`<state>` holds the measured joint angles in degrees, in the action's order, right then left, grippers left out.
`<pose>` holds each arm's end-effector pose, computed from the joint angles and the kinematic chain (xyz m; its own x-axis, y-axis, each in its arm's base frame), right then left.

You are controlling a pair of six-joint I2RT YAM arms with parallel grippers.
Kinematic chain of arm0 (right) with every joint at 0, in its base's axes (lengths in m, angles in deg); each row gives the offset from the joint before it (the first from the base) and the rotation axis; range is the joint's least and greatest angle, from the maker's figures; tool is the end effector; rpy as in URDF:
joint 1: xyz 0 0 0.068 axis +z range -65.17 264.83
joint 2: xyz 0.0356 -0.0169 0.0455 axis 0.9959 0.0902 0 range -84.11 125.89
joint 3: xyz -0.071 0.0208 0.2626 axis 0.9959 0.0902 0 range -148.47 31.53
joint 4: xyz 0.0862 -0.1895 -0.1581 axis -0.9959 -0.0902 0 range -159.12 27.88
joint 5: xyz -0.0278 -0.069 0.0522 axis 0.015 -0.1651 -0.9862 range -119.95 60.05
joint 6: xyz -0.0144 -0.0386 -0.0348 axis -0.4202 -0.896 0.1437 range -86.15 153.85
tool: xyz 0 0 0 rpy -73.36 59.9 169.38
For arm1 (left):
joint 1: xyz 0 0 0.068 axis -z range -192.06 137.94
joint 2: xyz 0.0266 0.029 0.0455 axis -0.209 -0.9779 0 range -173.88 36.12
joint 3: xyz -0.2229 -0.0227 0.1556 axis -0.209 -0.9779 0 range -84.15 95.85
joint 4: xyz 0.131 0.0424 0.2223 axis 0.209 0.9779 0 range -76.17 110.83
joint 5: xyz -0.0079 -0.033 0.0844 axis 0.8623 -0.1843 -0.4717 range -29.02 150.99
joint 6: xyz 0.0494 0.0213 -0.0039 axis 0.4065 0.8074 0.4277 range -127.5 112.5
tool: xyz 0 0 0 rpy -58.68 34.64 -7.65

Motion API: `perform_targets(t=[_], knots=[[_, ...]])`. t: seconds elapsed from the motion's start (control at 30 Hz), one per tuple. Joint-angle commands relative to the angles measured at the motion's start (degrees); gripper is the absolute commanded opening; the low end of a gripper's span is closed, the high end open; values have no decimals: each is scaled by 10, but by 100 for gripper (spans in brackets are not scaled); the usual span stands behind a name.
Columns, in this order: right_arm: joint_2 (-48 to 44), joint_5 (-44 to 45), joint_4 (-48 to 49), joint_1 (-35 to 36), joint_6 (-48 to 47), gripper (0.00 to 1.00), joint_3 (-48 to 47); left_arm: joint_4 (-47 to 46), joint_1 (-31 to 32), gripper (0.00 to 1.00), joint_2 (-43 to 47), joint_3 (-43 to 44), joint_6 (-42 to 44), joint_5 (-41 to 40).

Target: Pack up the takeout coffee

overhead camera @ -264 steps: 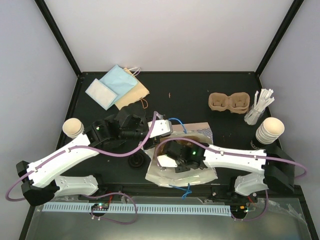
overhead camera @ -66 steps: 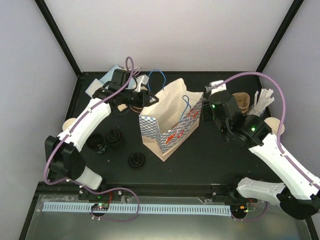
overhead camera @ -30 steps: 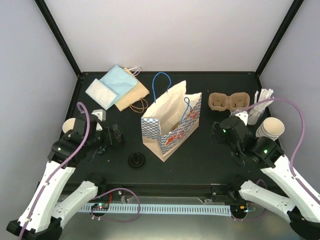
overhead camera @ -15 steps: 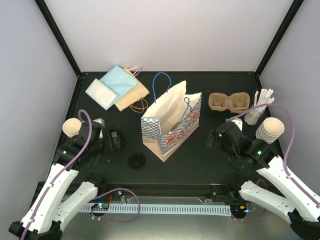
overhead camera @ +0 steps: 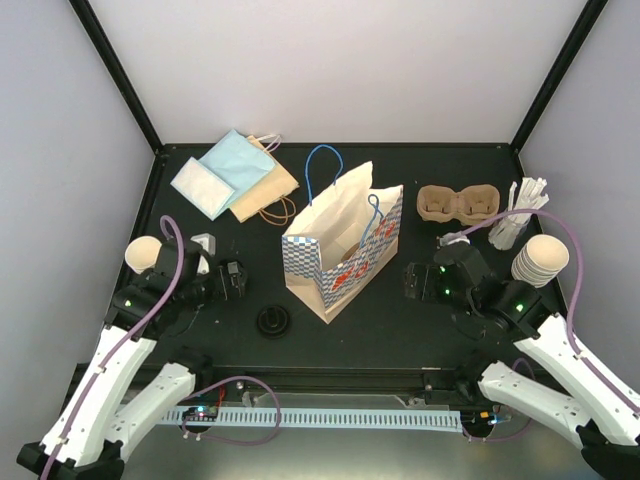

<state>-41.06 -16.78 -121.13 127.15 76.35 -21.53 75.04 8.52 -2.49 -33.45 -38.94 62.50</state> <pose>0.1011 0.0809 0.3134 -0.7796 0.1798 -0.5999 -0.0250 0.9482 0.3167 0.1050 -0.0403 0.3053 -0.7957 -0.2580 -0.5479 -0.0554 0.9319 -0.3584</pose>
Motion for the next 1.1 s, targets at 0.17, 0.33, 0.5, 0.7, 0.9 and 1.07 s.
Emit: perform_targets(t=[0.17,0.33,0.5,0.7,0.9,1.07], knots=[[8,50,-39,-2,-12,100,-23,-18,-41,87,-23,18,33,-60],[-8,44,-15,-2,-25,100,-10,-36,-102,83,-54,10,62,-43],[4,45,-16,-2,-24,100,-11,-44,-165,83,-70,-1,90,-28],[15,46,-17,-2,-24,100,-10,-49,-213,82,-105,-3,106,7],[8,45,-16,-3,-24,100,-11,-68,-251,71,-155,-5,101,34],[-8,48,-19,-2,-22,100,-11,-78,-257,66,-201,-4,95,59]])
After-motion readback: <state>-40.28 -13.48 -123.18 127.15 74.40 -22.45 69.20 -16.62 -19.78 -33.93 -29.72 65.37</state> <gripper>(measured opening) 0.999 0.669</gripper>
